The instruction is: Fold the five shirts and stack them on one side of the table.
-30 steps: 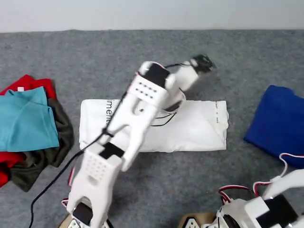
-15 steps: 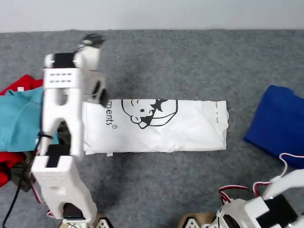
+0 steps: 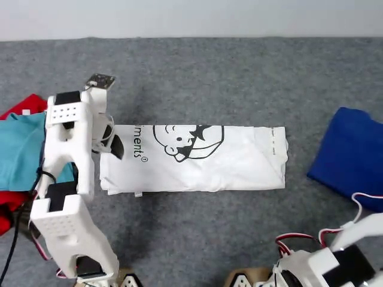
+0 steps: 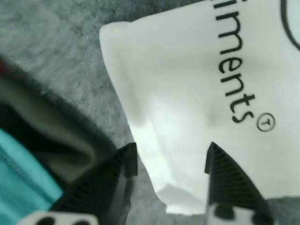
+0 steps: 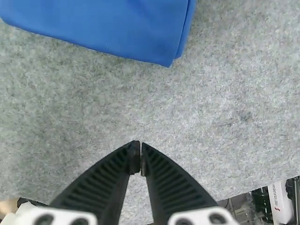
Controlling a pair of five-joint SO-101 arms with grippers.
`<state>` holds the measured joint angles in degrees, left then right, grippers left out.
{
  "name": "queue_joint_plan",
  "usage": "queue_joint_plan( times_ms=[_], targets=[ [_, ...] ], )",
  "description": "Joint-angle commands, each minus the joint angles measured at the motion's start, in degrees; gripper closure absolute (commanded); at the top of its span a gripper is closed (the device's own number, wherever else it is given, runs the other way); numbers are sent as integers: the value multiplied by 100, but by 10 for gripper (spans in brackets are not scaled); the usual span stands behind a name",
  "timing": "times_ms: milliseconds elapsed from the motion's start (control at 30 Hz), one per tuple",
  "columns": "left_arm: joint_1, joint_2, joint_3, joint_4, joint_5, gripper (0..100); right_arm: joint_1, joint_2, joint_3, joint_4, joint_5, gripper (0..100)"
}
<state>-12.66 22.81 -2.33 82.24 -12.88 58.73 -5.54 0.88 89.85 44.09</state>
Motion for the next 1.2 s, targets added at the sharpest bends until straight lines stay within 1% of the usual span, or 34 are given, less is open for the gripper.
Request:
queue_joint_plan(
  times_ms=[0,133,267,333,467,600,633,733,867,1000,1167],
  targets=[
    [-53,-211,31,-308,-26,757,-22,-303,-246,48,-26,990],
    [-97,413,-127,-281,-26,760,-22,-303,-246,48,-26,990],
    [-44,976,-505,26,-18,761,13,-303,-246,48,-26,990],
    [-44,1231,-760,132,114,773,31,-303,-246,48,-26,990],
    [-35,1705,-1077,167,202,839,31,-303,-246,48,-26,990],
    [26,1855,-1349,404,167,961,22,-303,-246,48,-26,990],
    [70,1820,-1349,413,149,988,22,-303,-246,48,-26,990],
    [167,1705,-1385,563,-26,986,22,-303,-246,31,-26,990],
    [378,1231,-1481,870,9,987,22,-303,-246,22,-26,990],
    [844,422,-1499,1160,378,987,13,-303,-246,13,-26,990],
    [1582,-615,-1499,1556,633,987,4,-303,-246,-13,-26,990]
  ],
)
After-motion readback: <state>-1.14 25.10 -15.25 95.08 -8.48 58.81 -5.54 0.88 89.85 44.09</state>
